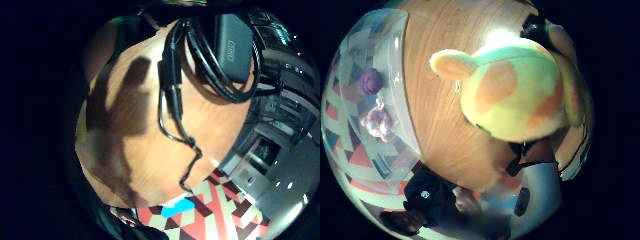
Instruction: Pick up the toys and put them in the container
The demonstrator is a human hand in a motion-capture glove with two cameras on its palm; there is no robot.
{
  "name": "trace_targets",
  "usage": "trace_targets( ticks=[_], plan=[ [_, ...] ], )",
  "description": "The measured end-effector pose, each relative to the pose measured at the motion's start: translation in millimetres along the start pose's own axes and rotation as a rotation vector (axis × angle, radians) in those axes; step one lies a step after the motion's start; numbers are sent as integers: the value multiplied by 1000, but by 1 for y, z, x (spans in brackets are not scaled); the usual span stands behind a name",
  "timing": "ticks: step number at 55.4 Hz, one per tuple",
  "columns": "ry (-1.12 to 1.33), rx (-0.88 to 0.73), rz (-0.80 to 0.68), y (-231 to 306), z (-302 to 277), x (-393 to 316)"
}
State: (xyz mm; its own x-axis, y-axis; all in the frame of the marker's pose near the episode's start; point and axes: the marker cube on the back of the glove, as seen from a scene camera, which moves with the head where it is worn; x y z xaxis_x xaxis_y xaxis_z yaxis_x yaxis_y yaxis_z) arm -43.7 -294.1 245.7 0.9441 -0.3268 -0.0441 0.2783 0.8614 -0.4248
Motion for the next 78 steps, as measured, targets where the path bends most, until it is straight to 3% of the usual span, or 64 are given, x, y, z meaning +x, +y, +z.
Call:
trace_targets(
  ticks=[13,23,40,53,62,66,78],
  plan=[
    [-31,94,-22,19,-14,-20],
    [-167,268,-28,57,-77,-39],
    [-174,442,-241,128,-178,-141],
    [-12,358,-313,121,-160,-220],
    [72,217,-295,110,-138,-237],
    [32,164,-351,114,-135,-242],
    [-23,220,-357,131,-147,-222]
  ],
)
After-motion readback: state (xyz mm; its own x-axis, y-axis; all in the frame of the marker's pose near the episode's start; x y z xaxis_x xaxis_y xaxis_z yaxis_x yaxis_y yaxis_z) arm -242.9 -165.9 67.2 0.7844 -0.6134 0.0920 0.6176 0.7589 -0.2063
